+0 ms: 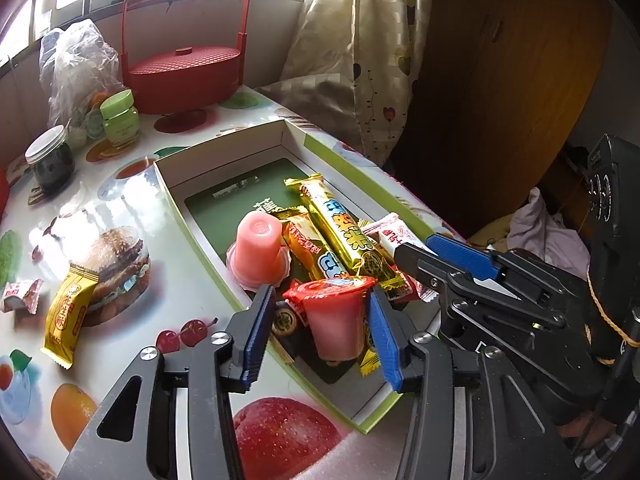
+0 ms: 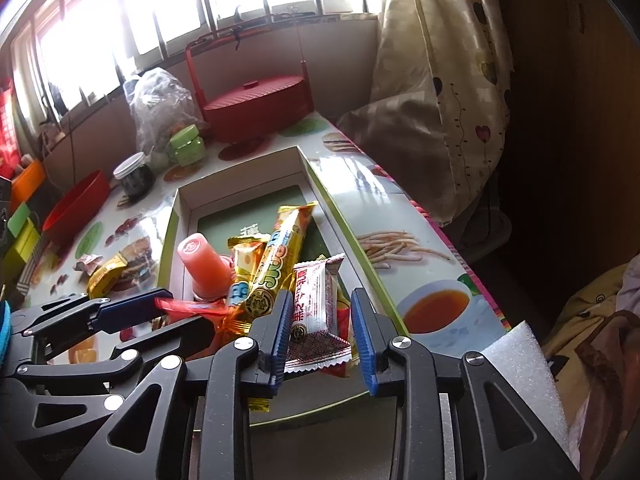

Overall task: Organize snacks
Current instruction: 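Lower both tools into the green box and open them to release the snacks, then move both open tools back toward the remaining snacks on the table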

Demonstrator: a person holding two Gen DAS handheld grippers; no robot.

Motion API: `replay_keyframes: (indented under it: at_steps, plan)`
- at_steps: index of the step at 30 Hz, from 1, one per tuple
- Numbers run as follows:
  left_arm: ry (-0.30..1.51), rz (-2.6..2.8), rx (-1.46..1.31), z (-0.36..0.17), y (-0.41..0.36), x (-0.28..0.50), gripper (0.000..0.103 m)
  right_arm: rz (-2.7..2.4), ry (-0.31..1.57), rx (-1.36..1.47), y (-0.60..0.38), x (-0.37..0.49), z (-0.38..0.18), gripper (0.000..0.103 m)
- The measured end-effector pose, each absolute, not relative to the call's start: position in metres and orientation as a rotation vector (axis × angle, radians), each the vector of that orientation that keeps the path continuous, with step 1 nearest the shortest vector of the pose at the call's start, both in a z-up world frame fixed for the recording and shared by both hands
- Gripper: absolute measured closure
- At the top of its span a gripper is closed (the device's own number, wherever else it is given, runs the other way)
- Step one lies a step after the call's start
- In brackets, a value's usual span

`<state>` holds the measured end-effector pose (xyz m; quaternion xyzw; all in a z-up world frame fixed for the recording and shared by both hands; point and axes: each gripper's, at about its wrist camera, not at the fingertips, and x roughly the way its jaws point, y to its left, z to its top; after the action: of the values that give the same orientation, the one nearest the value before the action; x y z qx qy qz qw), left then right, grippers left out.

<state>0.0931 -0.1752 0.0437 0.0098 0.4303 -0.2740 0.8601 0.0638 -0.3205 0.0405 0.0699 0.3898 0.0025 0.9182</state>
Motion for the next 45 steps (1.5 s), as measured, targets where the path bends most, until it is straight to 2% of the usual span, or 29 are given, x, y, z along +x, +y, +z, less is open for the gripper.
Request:
replay_keyframes:
  at_steps: [18,21,23,45]
  plan:
    - [0.848,-0.58,0.002,0.065,-0.163,0.077,0.05,-0.015,0.783,0.138,-0.32,0.052,0.05,0.065]
    - [0.835,-0.587,0.005,0.07,-0.16,0.073,0.05,-0.015,0.778,0.131,-0.317,0.049,0.054,0.06]
    - [0.828,-0.582,0.005,0.072,-0.157,0.07,0.045,-0.016,0.772,0.126,-0.315,0.047,0.057,0.055]
    - [0.799,-0.46,-0.033,0.082,-0.096,0.058,0.044,0.053,0.758,0.114,-0.274,0.04,0.073,0.053]
